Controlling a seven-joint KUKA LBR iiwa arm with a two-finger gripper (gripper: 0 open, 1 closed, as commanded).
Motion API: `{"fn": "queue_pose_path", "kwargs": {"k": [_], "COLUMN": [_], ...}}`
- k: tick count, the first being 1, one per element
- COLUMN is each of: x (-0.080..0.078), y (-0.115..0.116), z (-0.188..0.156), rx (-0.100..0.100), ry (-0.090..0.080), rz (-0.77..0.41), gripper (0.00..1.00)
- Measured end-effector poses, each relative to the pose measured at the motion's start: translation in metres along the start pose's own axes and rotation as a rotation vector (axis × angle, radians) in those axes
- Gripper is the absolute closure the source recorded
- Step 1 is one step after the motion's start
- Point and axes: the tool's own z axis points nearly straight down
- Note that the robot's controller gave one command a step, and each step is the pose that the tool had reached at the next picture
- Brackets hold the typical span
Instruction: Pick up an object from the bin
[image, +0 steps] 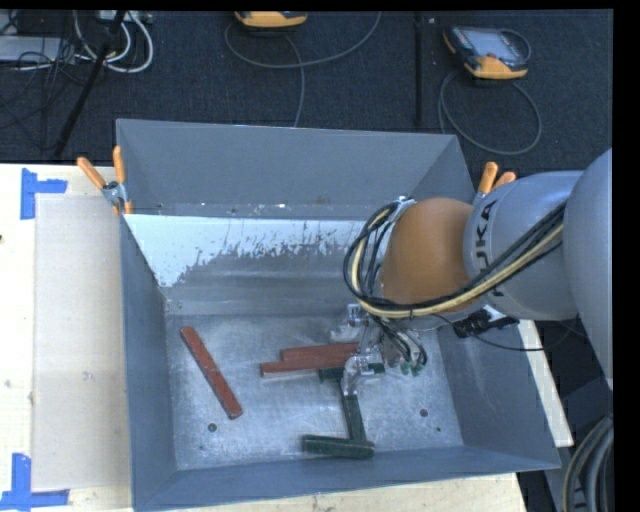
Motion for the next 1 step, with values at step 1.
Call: {"fn": "queue_pose_path", "kwargs": {"k": [1], "x": [0.0253], "y": [0.0319], "z": [-0.1207], "rx": [0.001], "ry": [0.019], "rz": [-0.115], "gripper": [1.0]}}
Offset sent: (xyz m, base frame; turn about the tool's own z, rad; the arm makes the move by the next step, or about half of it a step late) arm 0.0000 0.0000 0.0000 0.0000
